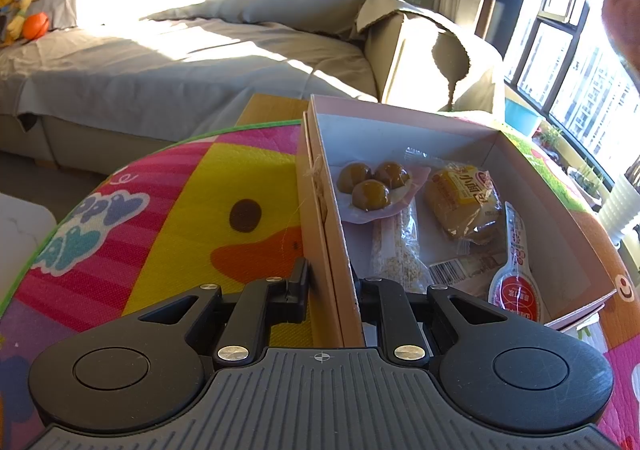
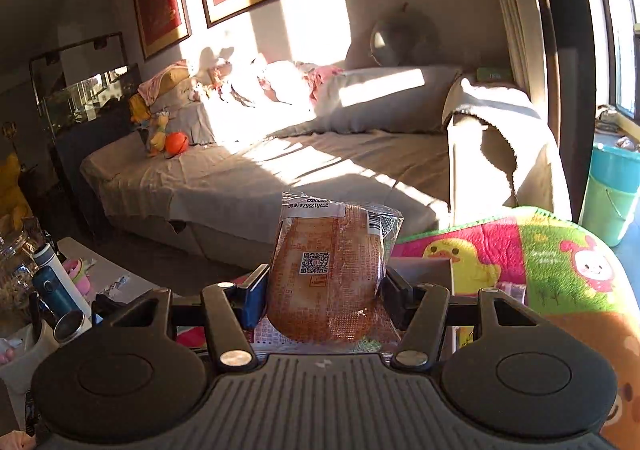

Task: Organize objects
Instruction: 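Carry the bread loaf into the pink box and release it, then reach the right gripper to the clear packets on the mat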

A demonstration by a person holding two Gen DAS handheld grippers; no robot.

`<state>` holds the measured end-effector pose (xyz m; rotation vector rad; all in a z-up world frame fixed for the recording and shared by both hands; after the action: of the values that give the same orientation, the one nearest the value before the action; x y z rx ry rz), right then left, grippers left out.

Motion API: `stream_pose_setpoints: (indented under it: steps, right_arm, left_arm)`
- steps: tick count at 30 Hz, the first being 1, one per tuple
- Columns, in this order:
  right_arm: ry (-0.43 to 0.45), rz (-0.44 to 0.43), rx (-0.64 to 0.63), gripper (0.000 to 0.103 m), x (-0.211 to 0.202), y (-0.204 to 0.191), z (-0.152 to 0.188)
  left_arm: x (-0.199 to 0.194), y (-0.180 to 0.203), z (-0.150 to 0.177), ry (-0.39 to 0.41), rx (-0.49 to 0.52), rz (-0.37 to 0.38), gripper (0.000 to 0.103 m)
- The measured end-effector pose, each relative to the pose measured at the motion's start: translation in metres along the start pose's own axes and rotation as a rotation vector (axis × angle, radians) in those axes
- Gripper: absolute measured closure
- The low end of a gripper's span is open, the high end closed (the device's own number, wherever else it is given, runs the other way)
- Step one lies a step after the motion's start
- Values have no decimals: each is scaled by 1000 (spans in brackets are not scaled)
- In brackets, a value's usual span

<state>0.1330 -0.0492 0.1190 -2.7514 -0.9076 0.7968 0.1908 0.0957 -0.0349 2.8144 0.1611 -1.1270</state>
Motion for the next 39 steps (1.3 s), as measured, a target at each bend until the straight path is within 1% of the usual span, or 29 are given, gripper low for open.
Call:
stream_pose_setpoints:
  steps: [6, 9, 12, 13, 14, 16, 20, 21, 25, 28, 30, 34, 36, 39]
  right_arm:
    - [-74, 15, 42, 45, 34, 10, 25]
    - [-93, 44, 36, 45, 43, 16, 33]
    - [-105, 39, 43, 44, 50, 19, 37]
    - [-108, 29, 47, 41, 52, 19, 38]
    - [-111, 18, 52, 35, 53, 19, 38]
    - [-105, 16, 54, 31, 51, 20, 38]
    - [-76, 42, 58, 31, 37, 32, 33]
    - [-68, 53, 60, 31, 31, 37, 32]
    - [-35, 102, 83, 23, 6, 67, 30]
    - [-24, 167, 126, 22, -12, 100, 36]
    - [-33, 216, 184, 22, -20, 127, 45]
    - [-78, 251, 298, 22, -16, 166, 70]
    - [-102, 261, 336, 22, -7, 177, 82]
    - [-123, 251, 372, 22, 3, 181, 98]
  left_arm:
    - [0, 0, 0, 0, -1, 0, 85]
    - [0, 0, 0, 0, -1, 0, 85]
    - [0, 0, 0, 0, -1, -1, 85]
    - [0, 0, 0, 0, -1, 0, 85]
    - [0, 0, 0, 0, 0, 0, 85]
    - [0, 0, 0, 0, 1, 0, 85]
    - [0, 0, 0, 0, 2, 0, 85]
    - [0, 0, 0, 0, 2, 0, 85]
    - [1, 0, -1, 0, 2, 2, 85]
    - [2, 1, -2, 0, 1, 1, 85]
    - [3, 1, -1, 1, 1, -2, 85]
    - [3, 2, -1, 2, 2, -3, 85]
    - [3, 1, -1, 2, 3, -2, 85]
    - [3, 2, -1, 0, 2, -2, 85]
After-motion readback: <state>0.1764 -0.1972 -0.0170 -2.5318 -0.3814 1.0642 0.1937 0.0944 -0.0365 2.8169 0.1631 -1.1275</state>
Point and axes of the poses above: each gripper's, at about its wrist camera, not at the fingertips, and x roughly the way its jaws point, y to its right, z to its underside, the point moved 9 cm from there along x, roughly the way its jaws point, and after that the axes turned 10 degrees about -z, right-handed, at the moved point
